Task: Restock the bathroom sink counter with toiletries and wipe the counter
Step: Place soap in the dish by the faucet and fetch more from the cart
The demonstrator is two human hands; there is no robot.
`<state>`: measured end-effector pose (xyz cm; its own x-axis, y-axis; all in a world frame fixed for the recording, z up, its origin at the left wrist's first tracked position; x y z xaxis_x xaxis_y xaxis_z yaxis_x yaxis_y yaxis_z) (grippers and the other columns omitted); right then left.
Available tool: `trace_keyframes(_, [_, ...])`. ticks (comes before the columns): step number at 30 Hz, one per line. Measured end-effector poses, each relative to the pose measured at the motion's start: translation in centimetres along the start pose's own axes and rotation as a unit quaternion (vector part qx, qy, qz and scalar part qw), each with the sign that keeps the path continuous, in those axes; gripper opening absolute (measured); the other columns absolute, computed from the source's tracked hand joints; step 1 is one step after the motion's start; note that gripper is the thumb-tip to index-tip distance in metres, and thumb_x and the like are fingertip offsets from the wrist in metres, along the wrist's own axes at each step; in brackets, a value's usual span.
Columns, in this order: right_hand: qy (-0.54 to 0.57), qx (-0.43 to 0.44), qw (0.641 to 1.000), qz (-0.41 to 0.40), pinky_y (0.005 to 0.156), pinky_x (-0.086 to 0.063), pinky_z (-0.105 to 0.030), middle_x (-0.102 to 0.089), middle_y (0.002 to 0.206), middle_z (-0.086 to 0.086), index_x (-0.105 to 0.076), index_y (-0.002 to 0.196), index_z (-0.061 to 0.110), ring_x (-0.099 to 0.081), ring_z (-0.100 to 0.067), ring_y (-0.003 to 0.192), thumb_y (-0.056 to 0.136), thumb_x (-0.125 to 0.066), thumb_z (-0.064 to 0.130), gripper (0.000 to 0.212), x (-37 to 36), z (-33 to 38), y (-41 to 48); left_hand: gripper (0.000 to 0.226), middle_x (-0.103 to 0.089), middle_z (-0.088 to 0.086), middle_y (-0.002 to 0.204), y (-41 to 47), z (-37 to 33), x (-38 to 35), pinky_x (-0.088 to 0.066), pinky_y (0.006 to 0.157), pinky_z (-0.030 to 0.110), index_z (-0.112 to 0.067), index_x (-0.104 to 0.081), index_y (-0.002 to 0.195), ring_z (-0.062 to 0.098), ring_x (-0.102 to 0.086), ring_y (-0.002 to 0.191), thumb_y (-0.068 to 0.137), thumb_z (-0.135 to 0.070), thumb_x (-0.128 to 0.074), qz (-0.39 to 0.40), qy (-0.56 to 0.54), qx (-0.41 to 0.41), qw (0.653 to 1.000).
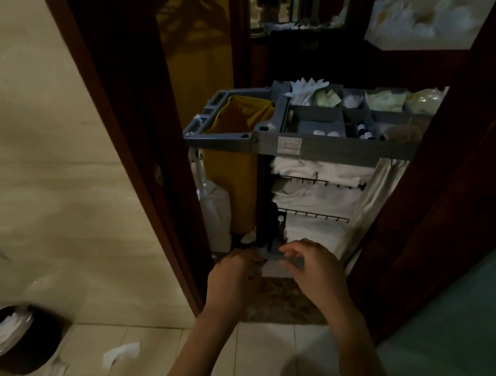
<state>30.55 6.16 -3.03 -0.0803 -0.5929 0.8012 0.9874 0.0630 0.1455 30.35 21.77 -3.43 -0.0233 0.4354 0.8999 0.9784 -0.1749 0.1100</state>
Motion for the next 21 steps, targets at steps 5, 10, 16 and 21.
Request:
trace_keyframes(5, [0.012, -0.036, 0.999, -0.01, 0.069, -0.036, -0.006, -0.067, 0.099, 0.009, -0.067, 0.11, 0.024, -0.058, -0.003, 0.091, 0.089, -0.066, 0.024, 0.021, 1.0, -3.5, 2.3, 0.03, -0.064, -0.006, 0.12, 4.5, -1.3, -2.1, -0.05, 0.079, 0.03, -0.031, -0.061, 0.121, 0.017, -0.063, 0.103, 0.092, -0.028, -0.052, 0.013, 0.015, -0.018, 1.0])
trace_keyframes(10, [0.012, -0.066, 0.998, 0.0, 0.078, -0.046, -0.021, -0.067, 0.099, 0.008, -0.067, 0.109, 0.022, -0.061, -0.008, 0.094, 0.088, -0.066, 0.024, 0.021, 0.8, -6.2, 4.6, 0.027, -0.065, -0.006, 0.116, 8.3, -1.8, -4.6, -0.048, 0.078, 0.028, -0.031, -0.064, 0.116, 0.016, -0.063, 0.101, 0.093, -0.035, -0.05, 0.056, 0.008, -0.035, 0.998])
trace_keyframes(16, [0.009, -0.112, 0.994, -0.015, 0.075, -0.044, -0.021, -0.065, 0.096, 0.011, -0.067, 0.105, 0.028, -0.058, -0.006, 0.09, 0.088, -0.064, 0.029, 0.017, 0.9, -10.6, 8.7, 0.029, -0.064, -0.004, 0.118, 14.4, -3.2, -7.2, -0.05, 0.084, 0.031, -0.032, -0.06, 0.12, 0.018, -0.061, 0.105, 0.093, -0.031, -0.053, 0.106, -0.024, -0.039, 0.993])
trace_keyframes(21, [0.011, -0.157, 0.987, -0.021, 0.068, -0.038, -0.007, -0.061, 0.101, 0.014, -0.066, 0.108, 0.029, -0.056, 0.001, 0.087, 0.089, -0.063, 0.027, 0.019, 2.6, -14.2, 14.3, 0.027, -0.061, -0.006, 0.119, 21.9, -5.8, -9.5, -0.045, 0.084, 0.023, -0.027, -0.061, 0.119, 0.013, -0.06, 0.108, 0.092, -0.025, -0.059, 0.112, -0.066, -0.076, 0.989])
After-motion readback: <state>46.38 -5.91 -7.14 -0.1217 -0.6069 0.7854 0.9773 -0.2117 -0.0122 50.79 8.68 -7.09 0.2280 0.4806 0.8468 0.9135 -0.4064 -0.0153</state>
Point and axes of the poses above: each hand's wrist, its own y-axis towards the middle knuckle, its own x-axis out of the back of the hand, z = x × y, the point moved 4 cm from there along y, towards the middle knuckle
